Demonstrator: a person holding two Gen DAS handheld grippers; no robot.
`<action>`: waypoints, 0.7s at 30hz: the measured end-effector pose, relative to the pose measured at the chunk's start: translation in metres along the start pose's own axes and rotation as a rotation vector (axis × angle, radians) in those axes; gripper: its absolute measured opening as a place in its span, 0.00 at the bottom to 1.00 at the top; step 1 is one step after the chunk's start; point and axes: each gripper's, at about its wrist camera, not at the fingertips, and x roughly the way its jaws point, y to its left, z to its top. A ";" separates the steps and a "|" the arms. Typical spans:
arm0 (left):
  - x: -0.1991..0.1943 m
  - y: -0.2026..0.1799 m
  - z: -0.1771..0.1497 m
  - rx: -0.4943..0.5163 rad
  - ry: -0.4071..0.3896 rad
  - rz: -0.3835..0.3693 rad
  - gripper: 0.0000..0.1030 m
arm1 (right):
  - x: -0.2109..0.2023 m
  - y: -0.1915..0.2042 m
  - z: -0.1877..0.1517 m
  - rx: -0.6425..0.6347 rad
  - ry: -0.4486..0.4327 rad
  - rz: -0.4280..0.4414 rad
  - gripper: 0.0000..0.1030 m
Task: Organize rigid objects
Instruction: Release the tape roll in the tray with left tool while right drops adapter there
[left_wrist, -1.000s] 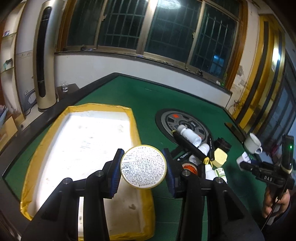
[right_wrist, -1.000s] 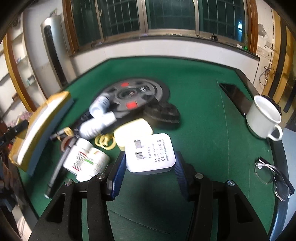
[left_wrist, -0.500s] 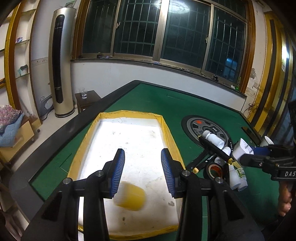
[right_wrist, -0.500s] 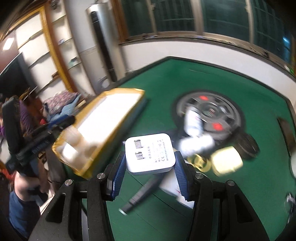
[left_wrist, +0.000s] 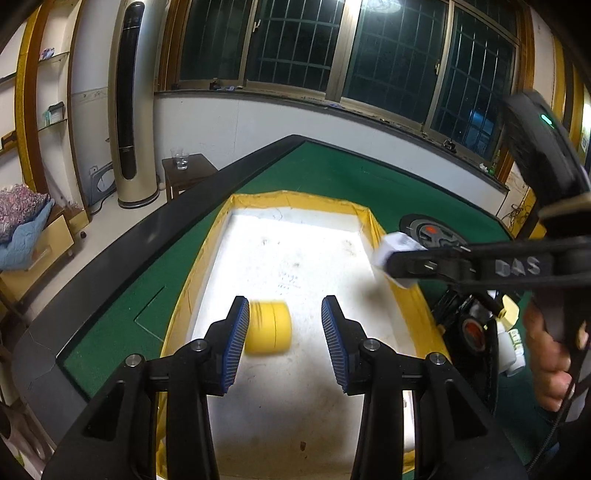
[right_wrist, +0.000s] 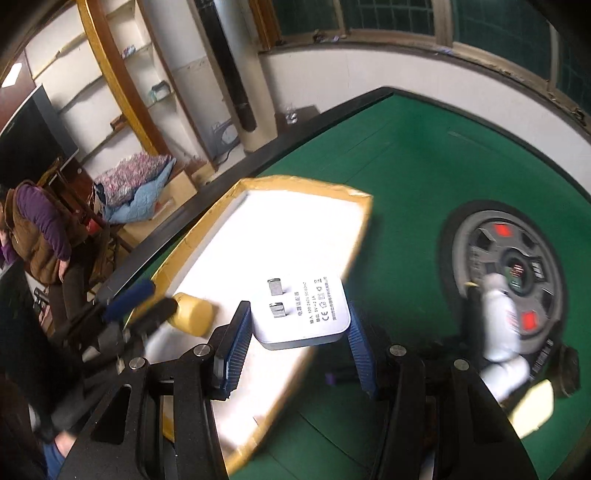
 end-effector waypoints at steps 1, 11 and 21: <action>0.001 -0.001 -0.002 0.007 0.006 0.011 0.38 | 0.009 0.005 0.003 0.001 0.014 -0.001 0.45; 0.039 -0.002 0.007 0.034 0.190 0.009 0.38 | 0.066 0.015 0.022 0.012 0.100 -0.041 0.45; 0.061 0.012 0.017 -0.036 0.248 -0.009 0.38 | 0.069 0.017 0.040 0.006 0.108 -0.055 0.52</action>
